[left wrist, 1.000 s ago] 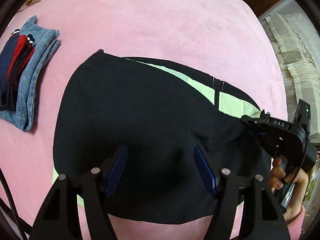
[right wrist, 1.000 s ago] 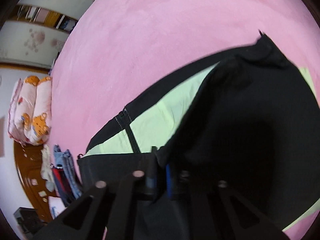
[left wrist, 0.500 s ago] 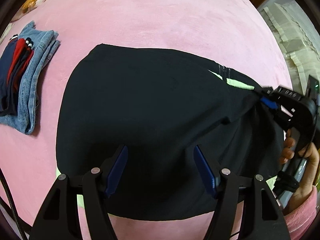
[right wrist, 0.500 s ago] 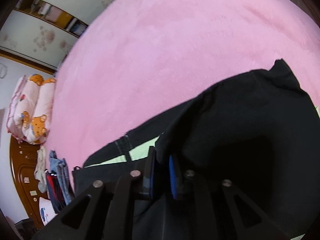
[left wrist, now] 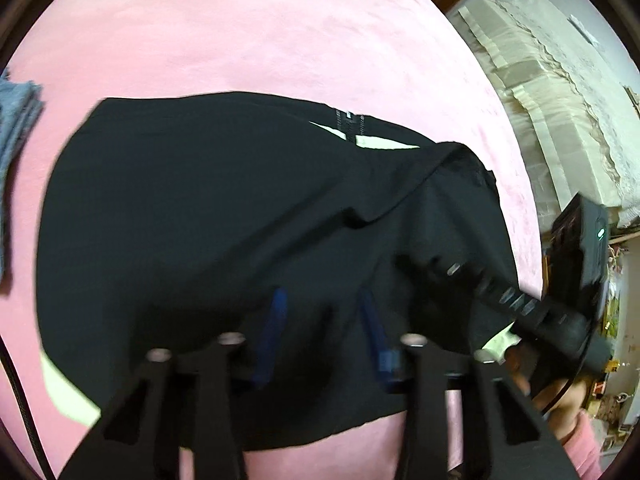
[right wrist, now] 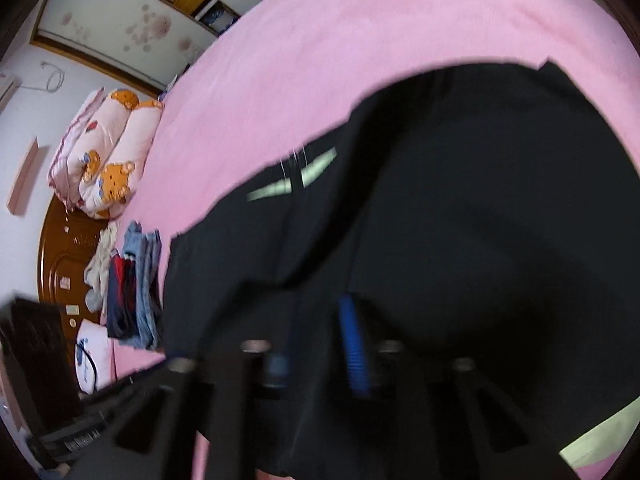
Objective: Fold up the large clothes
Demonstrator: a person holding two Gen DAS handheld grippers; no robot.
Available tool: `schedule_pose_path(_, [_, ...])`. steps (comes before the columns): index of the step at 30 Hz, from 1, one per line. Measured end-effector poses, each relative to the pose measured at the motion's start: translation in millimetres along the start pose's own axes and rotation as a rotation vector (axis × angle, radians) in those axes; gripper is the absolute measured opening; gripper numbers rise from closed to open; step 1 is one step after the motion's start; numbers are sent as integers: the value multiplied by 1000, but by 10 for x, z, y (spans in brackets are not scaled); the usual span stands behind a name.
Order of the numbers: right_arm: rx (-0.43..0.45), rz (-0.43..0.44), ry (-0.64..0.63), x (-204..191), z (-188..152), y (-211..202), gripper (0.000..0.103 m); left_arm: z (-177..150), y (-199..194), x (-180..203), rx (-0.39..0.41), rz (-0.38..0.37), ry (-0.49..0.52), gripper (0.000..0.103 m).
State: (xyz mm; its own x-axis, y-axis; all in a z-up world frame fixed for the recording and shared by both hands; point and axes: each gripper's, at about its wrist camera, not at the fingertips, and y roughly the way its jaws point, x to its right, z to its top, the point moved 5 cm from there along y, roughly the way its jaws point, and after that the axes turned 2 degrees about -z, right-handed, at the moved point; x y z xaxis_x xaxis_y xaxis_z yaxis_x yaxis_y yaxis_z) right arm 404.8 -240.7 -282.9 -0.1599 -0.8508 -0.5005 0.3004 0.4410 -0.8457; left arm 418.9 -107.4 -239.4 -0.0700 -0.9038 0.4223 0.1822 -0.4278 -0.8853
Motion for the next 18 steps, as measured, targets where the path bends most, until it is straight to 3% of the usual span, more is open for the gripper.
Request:
schedule_pose_path(2, [-21, 3, -8, 9, -53, 123, 3, 58, 159, 20, -14, -35, 9, 13])
schedule_pose_path(8, [-37, 41, -84, -108, 1, 495, 1, 333, 737, 2, -17, -6, 20, 13])
schedule_pose_path(14, [48, 32, -138, -157, 376, 634, 0, 702, 877, -262, 119, -50, -153, 9])
schedule_pose_path(18, [86, 6, -100, 31, 591, 577, 0, 867, 782, -489, 196, 28, -170, 5])
